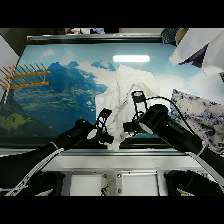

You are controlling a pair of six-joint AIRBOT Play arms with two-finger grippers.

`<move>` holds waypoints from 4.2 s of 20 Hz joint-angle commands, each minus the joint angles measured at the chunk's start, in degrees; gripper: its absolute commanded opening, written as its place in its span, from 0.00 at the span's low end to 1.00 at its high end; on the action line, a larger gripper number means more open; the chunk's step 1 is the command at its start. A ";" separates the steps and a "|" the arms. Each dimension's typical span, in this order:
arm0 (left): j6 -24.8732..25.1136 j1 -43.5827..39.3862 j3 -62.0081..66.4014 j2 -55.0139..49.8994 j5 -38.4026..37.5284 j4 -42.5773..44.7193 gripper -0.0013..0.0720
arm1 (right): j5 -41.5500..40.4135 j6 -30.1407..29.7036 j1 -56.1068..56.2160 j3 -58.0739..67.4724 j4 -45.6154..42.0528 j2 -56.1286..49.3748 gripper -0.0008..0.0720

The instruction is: Fold the clothes and pants, and hang the long-sleeved shirts on hangers.

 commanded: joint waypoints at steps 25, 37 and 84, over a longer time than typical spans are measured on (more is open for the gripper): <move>12.92 21.14 61.59 11.26 -2.60 -7.39 0.04 | -11.45 -9.62 -13.00 50.82 -1.68 -0.61 0.04; 11.43 20.39 7.30 22.18 -20.85 -9.81 0.04 | 15.54 -16.50 -8.85 26.34 -1.40 -6.40 0.04; 16.11 42.99 19.47 10.43 -6.23 14.53 0.88 | 0.79 -7.87 -8.59 -1.62 14.95 5.64 0.04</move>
